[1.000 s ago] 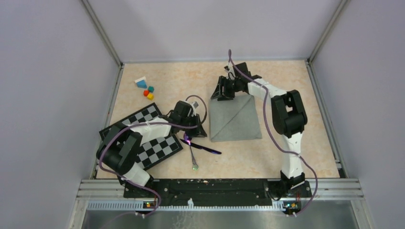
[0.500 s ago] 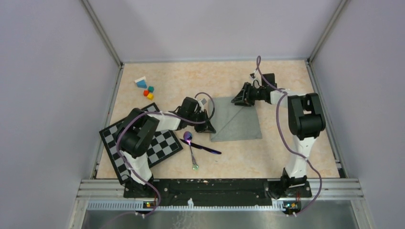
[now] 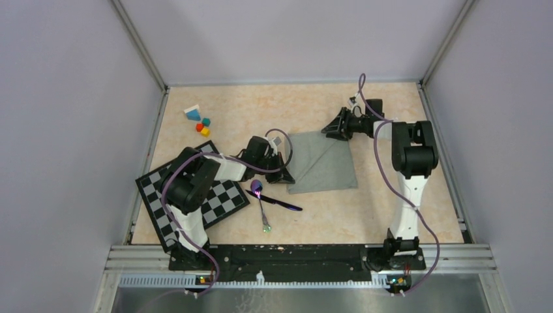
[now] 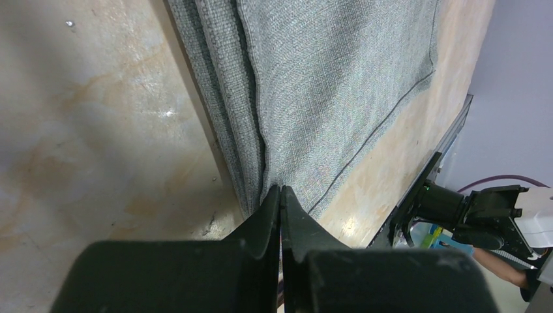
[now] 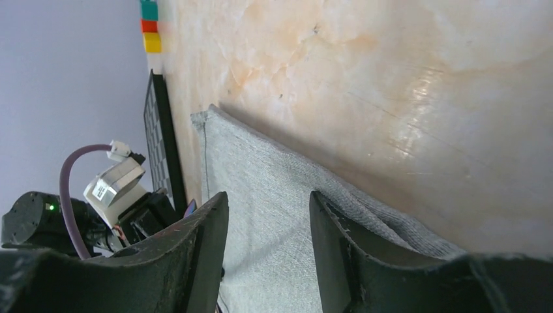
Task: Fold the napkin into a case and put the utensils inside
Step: Smooth out the upper triangle-folded napkin at the center of the board.
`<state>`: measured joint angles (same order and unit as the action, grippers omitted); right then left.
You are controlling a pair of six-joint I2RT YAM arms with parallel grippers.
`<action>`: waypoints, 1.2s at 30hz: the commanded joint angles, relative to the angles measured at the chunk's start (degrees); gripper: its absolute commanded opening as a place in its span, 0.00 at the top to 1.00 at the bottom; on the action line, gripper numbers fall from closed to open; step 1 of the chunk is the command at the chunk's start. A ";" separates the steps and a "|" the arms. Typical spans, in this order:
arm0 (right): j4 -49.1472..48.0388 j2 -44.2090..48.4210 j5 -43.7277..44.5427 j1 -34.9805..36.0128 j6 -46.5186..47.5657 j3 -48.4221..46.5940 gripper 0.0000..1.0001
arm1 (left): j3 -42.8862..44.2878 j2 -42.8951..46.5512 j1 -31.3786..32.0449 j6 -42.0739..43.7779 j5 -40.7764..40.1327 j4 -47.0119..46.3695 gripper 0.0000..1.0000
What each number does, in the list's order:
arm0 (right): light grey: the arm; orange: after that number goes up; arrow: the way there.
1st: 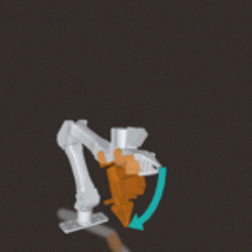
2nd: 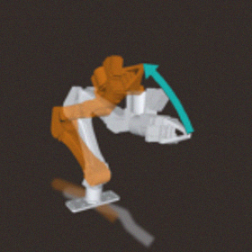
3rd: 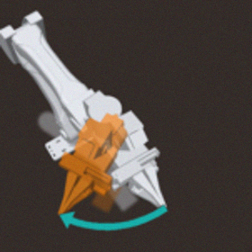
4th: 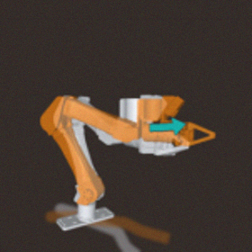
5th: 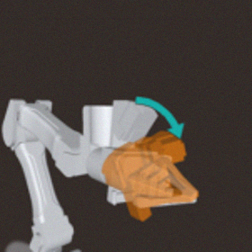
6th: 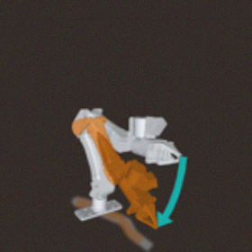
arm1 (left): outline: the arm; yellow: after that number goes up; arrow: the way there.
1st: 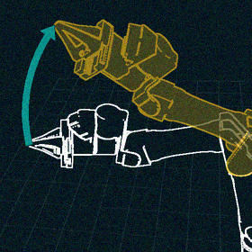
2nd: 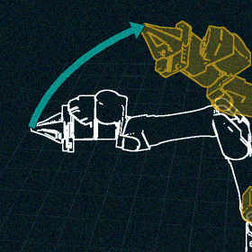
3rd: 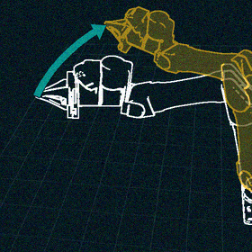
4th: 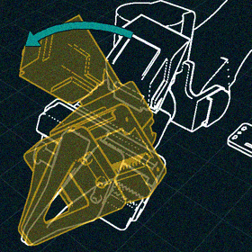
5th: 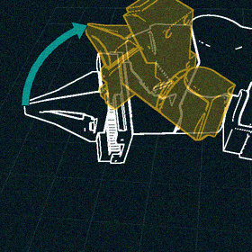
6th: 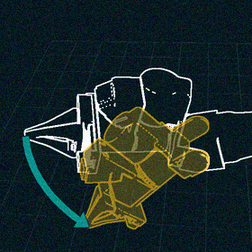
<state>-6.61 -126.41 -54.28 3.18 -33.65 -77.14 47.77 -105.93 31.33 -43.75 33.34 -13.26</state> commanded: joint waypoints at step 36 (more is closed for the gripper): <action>2.53 19.85 11.76 19.20 -1.26 15.76 0.73 | 40.21 -18.65 -5.95 7.96 -6.13 16.91 0.95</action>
<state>-0.89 -105.16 -42.61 21.23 -34.63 -62.92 85.95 -124.38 25.69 -38.33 30.35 1.85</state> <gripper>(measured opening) 0.274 0.070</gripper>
